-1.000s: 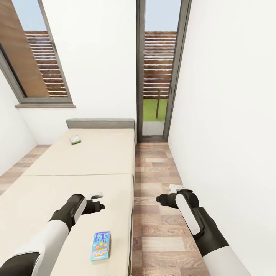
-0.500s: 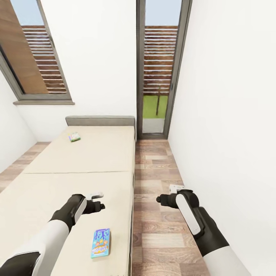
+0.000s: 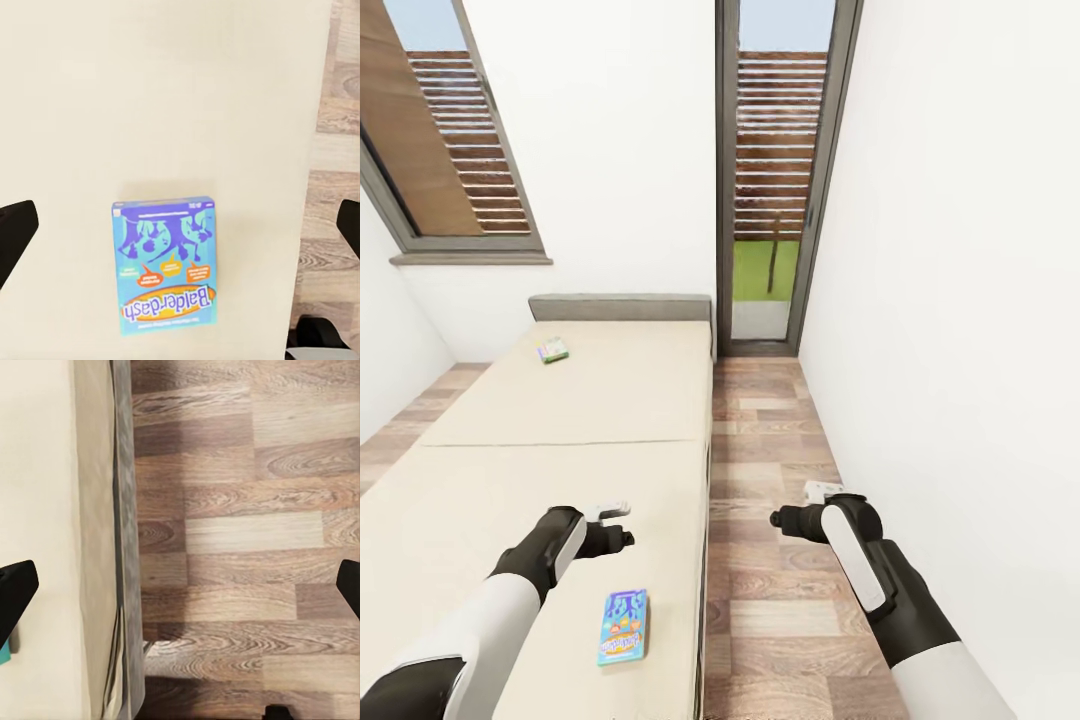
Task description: Put all the toys in the child's room - the three board games (two on the bed and one on the table), the two jigsaw puzzles on the table, and the tennis ball on the table - inside the toy box on the table in the child's room.
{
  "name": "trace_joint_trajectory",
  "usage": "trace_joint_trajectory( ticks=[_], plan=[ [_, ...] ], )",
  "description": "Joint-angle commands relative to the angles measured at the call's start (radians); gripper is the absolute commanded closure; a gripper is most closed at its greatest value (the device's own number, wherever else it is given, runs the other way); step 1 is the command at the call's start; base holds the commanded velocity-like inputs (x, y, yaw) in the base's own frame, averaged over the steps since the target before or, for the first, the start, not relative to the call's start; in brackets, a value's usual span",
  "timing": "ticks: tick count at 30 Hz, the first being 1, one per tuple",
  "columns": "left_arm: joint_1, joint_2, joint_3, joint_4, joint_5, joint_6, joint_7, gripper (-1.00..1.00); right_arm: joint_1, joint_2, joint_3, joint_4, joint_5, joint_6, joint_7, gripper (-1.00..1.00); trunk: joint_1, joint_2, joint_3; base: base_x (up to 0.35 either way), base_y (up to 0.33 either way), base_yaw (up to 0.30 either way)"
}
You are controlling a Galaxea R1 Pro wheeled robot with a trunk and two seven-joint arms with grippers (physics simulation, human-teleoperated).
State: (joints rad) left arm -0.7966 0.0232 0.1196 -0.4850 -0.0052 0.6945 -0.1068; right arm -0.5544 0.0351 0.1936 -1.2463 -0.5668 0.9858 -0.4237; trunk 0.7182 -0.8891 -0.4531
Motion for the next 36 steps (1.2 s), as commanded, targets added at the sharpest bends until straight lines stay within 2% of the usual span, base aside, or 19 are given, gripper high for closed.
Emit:
trace_joint_trajectory(
  ticks=[1,11,36],
  plan=[
    [-0.001,-0.001,0.005,-0.001,-0.001,0.005,-0.004,-1.00,-0.001,0.000,0.000,-0.001,-0.010,0.002,-0.010,-1.00,0.000,-0.001,-0.003,0.000,0.000,0.000],
    [-0.001,-0.010,0.005,-0.001,-0.001,0.005,-0.004,-1.00,-0.001,0.000,-0.001,-0.001,-0.010,0.005,-0.010,-1.00,0.000,-0.001,-0.019,0.000,0.000,0.000],
    [-0.001,-0.011,0.003,-0.001,0.000,0.005,-0.005,-1.00,-0.001,-0.007,0.000,-0.001,-0.010,0.005,-0.010,-1.00,0.000,-0.001,-0.060,0.000,0.000,0.000]
  ],
)
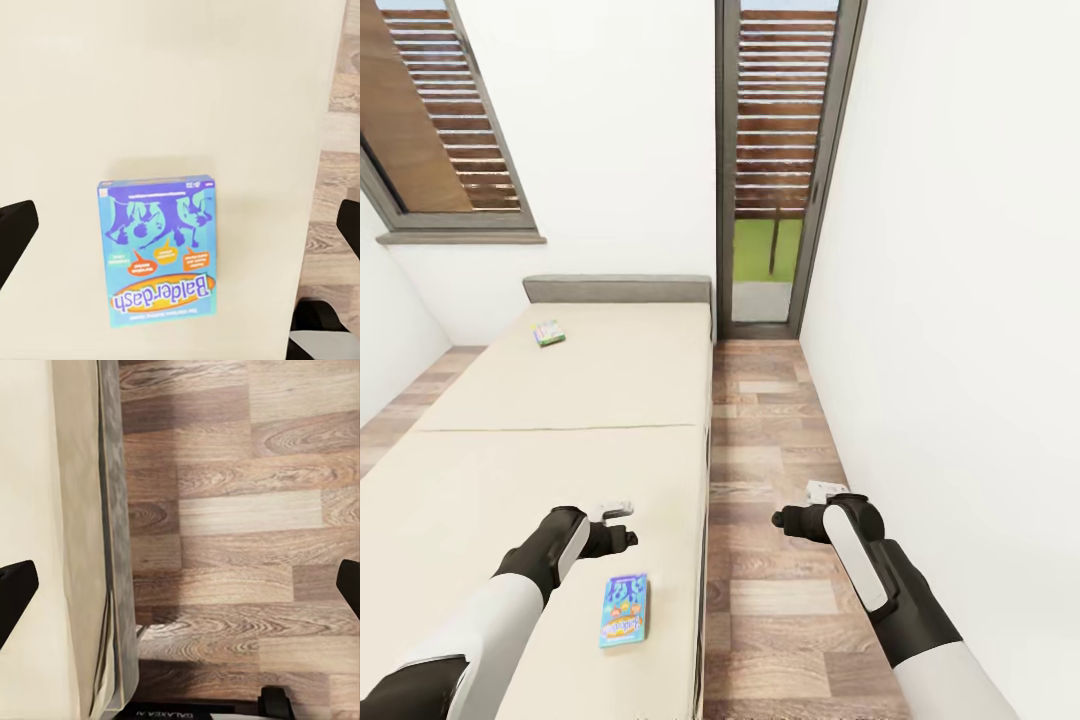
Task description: Put all the toys in the child's room - the three board games (two on the bed and one on the table), the two jigsaw puzzles on the table, and the tennis ball on the table - inside the toy box on the table in the child's room.
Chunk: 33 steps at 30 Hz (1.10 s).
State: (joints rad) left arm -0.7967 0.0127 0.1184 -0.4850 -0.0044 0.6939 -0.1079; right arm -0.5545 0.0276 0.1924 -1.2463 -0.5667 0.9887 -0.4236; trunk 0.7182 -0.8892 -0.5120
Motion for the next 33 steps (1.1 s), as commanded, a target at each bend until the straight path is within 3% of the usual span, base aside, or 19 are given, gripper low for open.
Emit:
trace_joint_trajectory(
  ticks=[1,20,33],
  plan=[
    [0.000,0.000,0.005,-0.001,-0.001,0.005,-0.004,-1.00,-0.001,0.000,0.001,-0.001,-0.010,0.002,-0.010,-1.00,0.000,-0.001,-0.003,0.000,0.000,0.000],
    [-0.001,0.001,0.004,-0.001,0.000,-0.004,-0.004,-1.00,-0.001,0.004,0.001,-0.001,-0.010,0.002,-0.010,-1.00,0.000,-0.001,-0.034,0.000,0.000,0.000],
    [-0.001,-0.001,0.005,-0.001,0.002,-0.085,-0.004,-1.00,-0.001,0.006,0.002,-0.002,-0.009,0.004,-0.010,-1.00,0.000,-0.001,-0.055,0.000,0.000,0.000]
  ],
)
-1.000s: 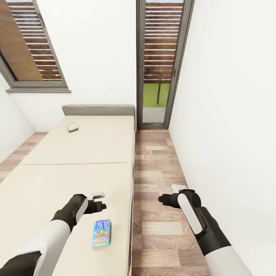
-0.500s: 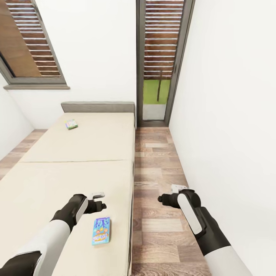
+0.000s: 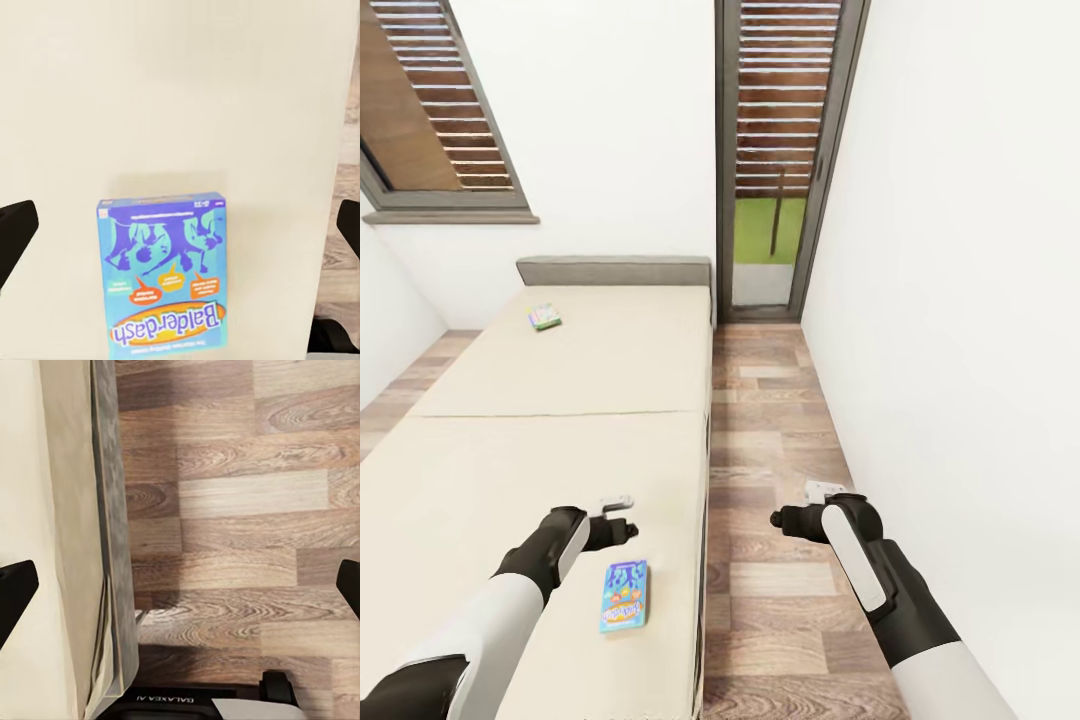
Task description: Put all the toys in the child's room - the three board games (two on the bed and one on the table), the two jigsaw puzzles on the table, and the tennis ball on the table - inside the toy box on the table in the child's room.
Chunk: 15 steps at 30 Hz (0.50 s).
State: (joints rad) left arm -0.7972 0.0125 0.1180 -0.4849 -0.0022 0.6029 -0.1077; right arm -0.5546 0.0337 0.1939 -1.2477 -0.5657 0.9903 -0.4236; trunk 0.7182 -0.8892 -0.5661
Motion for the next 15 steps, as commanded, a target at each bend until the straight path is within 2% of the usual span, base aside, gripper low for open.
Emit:
trace_joint_trajectory(
  ticks=[1,15],
  plan=[
    [0.000,0.000,0.005,-0.001,-0.001,-0.002,-0.004,-1.00,-0.001,0.000,0.001,-0.001,-0.010,0.002,-0.010,-1.00,0.000,-0.001,-0.003,0.000,0.000,0.000],
    [0.000,0.001,0.006,-0.001,-0.002,-0.084,-0.004,-1.00,-0.001,0.001,0.001,-0.001,-0.003,0.000,-0.010,-1.00,0.000,-0.001,-0.026,0.000,0.000,0.000]
  ],
)
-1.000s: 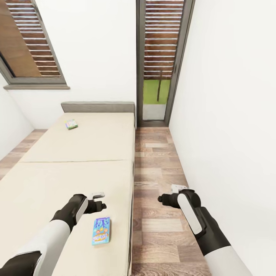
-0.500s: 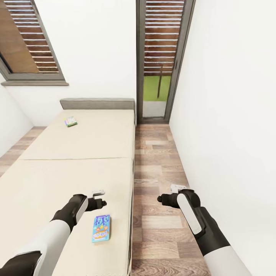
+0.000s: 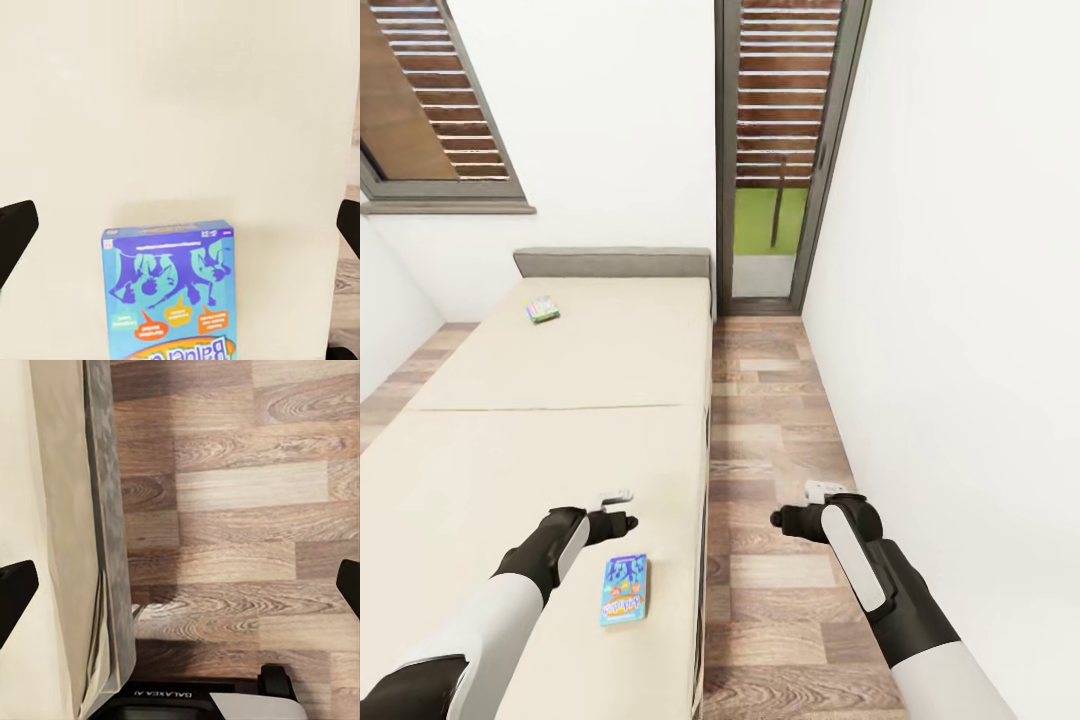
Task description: Put all the toys in the child's room - the three board games (two on the bed and one on the table), the two jigsaw puzzles on the table, and the tennis ball on the table - inside the toy box on the table in the child's room.
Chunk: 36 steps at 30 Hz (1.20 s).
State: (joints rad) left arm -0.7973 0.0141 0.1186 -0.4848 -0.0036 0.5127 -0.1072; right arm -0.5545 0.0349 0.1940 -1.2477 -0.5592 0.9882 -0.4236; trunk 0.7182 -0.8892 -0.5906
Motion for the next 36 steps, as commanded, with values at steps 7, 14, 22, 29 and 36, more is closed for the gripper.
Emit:
trace_joint_trajectory(
  ticks=[7,14,22,29,36],
  plan=[
    [0.000,0.000,0.004,-0.002,-0.003,-0.042,-0.006,-1.00,-0.001,-0.002,0.001,-0.001,-0.009,0.002,-0.010,-1.00,0.000,-0.001,-0.012,0.000,0.000,0.000],
    [0.000,0.000,0.003,-0.002,-0.005,-0.064,-0.006,-1.00,-0.001,-0.004,0.001,0.000,-0.010,0.001,-0.010,-1.00,0.000,-0.001,-0.024,0.000,0.000,0.000],
    [0.000,-0.001,0.002,-0.002,-0.005,-0.070,-0.006,-1.00,0.000,-0.002,0.002,0.001,-0.009,0.000,-0.010,-1.00,0.000,-0.001,-0.037,0.000,0.000,0.000],
    [0.000,-0.001,0.002,-0.003,-0.004,-0.071,-0.006,-1.00,-0.001,0.000,0.004,0.000,-0.007,0.000,-0.010,-1.00,0.000,-0.001,-0.048,0.000,0.000,0.000],
    [0.000,0.000,0.003,-0.008,-0.003,-0.071,-0.006,-1.00,0.000,0.000,0.005,0.001,-0.007,0.000,-0.011,-1.00,0.000,-0.001,-0.060,0.000,0.000,0.000]
  ],
)
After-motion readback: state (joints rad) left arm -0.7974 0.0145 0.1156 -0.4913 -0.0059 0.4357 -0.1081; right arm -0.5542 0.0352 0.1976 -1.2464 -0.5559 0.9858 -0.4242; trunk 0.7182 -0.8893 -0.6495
